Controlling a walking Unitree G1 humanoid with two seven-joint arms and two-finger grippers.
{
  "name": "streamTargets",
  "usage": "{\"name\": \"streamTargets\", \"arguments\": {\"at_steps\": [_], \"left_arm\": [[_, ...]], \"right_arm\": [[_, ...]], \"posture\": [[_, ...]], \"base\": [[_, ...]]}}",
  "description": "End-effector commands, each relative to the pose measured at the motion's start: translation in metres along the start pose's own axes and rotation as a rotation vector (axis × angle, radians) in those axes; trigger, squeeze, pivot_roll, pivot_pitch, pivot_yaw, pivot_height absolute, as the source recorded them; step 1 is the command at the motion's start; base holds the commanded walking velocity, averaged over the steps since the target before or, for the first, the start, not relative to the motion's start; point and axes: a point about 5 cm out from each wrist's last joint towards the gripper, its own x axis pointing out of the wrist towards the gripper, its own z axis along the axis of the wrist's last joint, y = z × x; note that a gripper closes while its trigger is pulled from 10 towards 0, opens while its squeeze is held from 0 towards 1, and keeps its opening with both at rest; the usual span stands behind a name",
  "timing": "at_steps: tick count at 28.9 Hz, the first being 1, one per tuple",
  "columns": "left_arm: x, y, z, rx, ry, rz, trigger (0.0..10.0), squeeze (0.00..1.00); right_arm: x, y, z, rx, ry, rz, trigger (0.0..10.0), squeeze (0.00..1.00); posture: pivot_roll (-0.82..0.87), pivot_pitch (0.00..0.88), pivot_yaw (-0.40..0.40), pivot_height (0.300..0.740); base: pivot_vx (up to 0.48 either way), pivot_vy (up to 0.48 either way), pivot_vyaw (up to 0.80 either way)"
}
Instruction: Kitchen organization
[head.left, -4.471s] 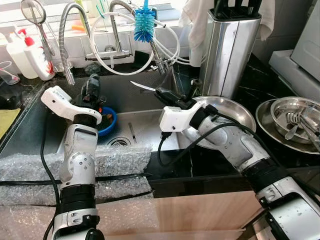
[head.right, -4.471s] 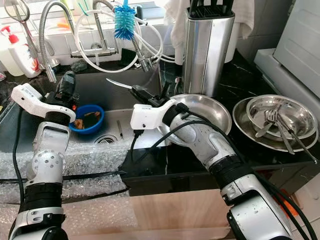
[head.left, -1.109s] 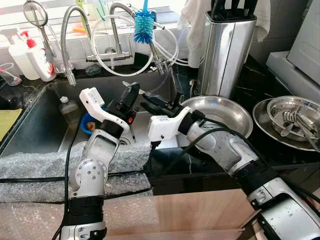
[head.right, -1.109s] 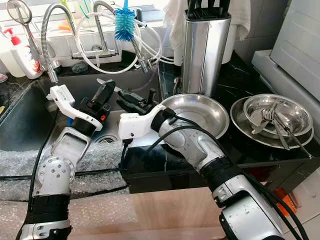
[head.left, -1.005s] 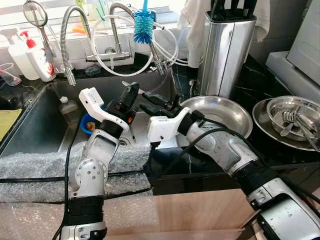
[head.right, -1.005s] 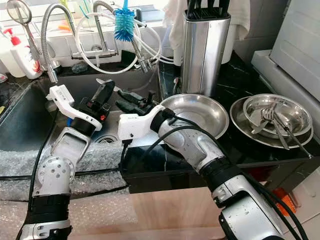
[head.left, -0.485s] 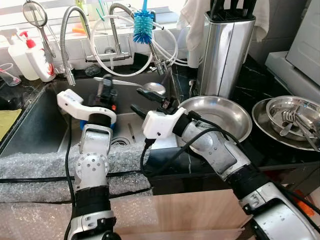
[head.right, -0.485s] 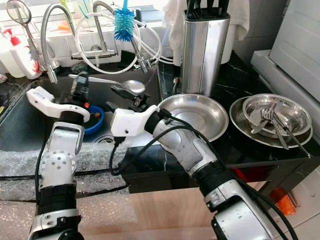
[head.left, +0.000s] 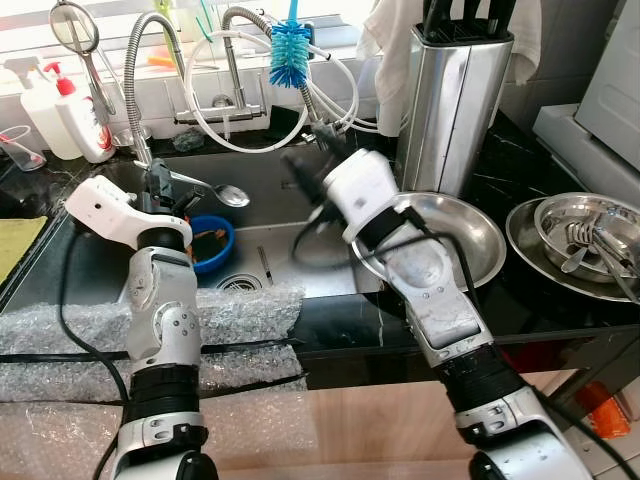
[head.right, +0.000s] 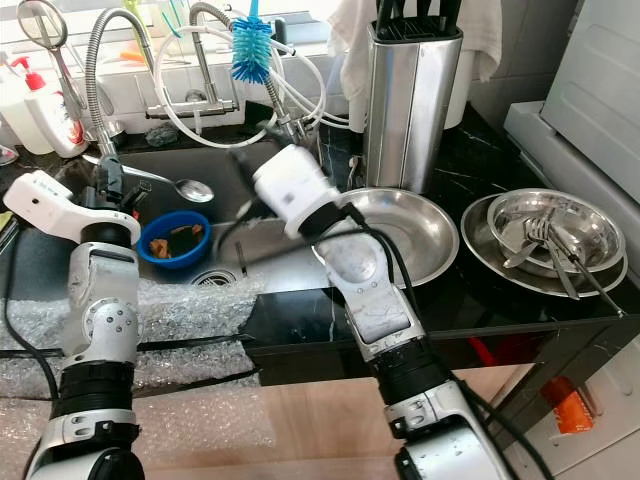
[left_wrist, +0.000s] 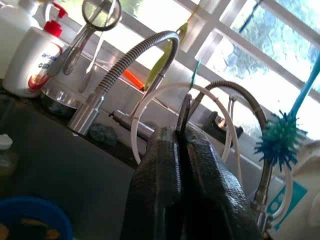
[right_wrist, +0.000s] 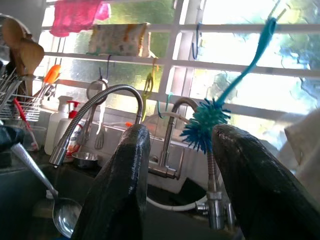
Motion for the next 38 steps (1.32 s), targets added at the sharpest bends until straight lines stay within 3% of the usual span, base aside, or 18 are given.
{"name": "streamTargets", "arguments": {"at_steps": [1,3,4,5,8,12,15,17,22,25,32,33,38], "left_arm": [[-0.001,0.002,-0.004,0.115,0.012,-0.033,10.0,0.0],[-0.001,0.001,-0.008,0.186,0.029,-0.071,10.0,0.0],[-0.002,0.001,-0.015,0.292,0.067,-0.109,10.0,0.0],[-0.003,0.003,-0.02,0.335,0.092,-0.142,10.0,0.0],[-0.005,0.008,-0.024,0.342,0.115,-0.143,10.0,0.0],[-0.009,0.022,-0.028,0.387,0.134,-0.122,10.0,0.0],[-0.012,0.031,-0.034,0.435,0.17,-0.125,10.0,0.0],[-0.013,0.039,-0.038,0.446,0.195,-0.11,10.0,0.0],[-0.017,0.051,-0.046,0.482,0.24,-0.098,10.0,0.0],[-0.019,0.059,-0.052,0.465,0.28,-0.086,10.0,0.0],[-0.022,0.071,-0.057,0.512,0.334,-0.085,10.0,0.0],[-0.022,0.074,-0.058,0.517,0.345,-0.08,10.0,0.0],[-0.025,0.076,-0.061,0.516,0.358,-0.082,10.0,0.0]], "right_arm": [[-0.002,-0.001,0.003,0.054,0.005,-0.028,10.0,0.0],[-0.003,-0.001,0.002,0.108,0.014,-0.053,10.0,0.0],[-0.006,-0.002,0.0,0.183,0.038,-0.104,10.0,0.0],[-0.008,-0.004,-0.002,0.182,0.055,-0.127,10.0,0.0],[-0.011,-0.004,0.0,0.15,0.048,-0.137,10.0,0.0],[-0.019,0.015,0.015,0.07,-0.038,-0.079,10.0,0.0],[-0.031,0.024,0.015,0.11,-0.052,-0.111,10.0,0.0],[-0.037,0.033,0.017,0.072,-0.074,-0.09,10.0,0.0],[-0.047,0.038,0.016,0.034,-0.079,-0.091,10.0,0.0],[-0.055,0.035,0.012,0.005,-0.069,-0.111,10.0,0.0],[-0.073,0.018,0.0,-0.085,-0.024,-0.17,10.0,0.0],[-0.083,0.004,-0.007,-0.093,0.014,-0.221,10.0,0.0],[-0.094,-0.018,-0.012,-0.115,0.051,-0.281,10.0,0.0]], "posture": [[-0.05,0.015,0.11,0.74],[-0.05,0.014,0.109,0.74],[-0.05,0.015,0.108,0.74],[-0.05,0.012,0.109,0.74],[-0.05,0.012,0.108,0.74],[-0.05,0.016,0.103,0.74],[-0.05,0.013,0.104,0.74],[-0.05,0.01,0.106,0.74],[-0.06,0.001,0.105,0.74],[-0.06,0.0,0.103,0.74],[-0.06,0.0,0.104,0.74],[-0.06,0.0,0.105,0.74],[-0.06,0.0,0.106,0.74]], "base": [[0.0,0.0,0.0],[0.0,0.0,0.0],[0.0,0.0,0.0],[0.0,0.0,0.0],[0.0,0.0,0.0],[0.0,0.0,0.0],[0.0,0.0,0.0],[0.0,0.0,0.0],[0.0,0.0,0.0],[0.0,0.0,0.0],[0.0,0.0,0.0],[0.0,0.0,0.0],[0.0,0.0,0.0]]}}
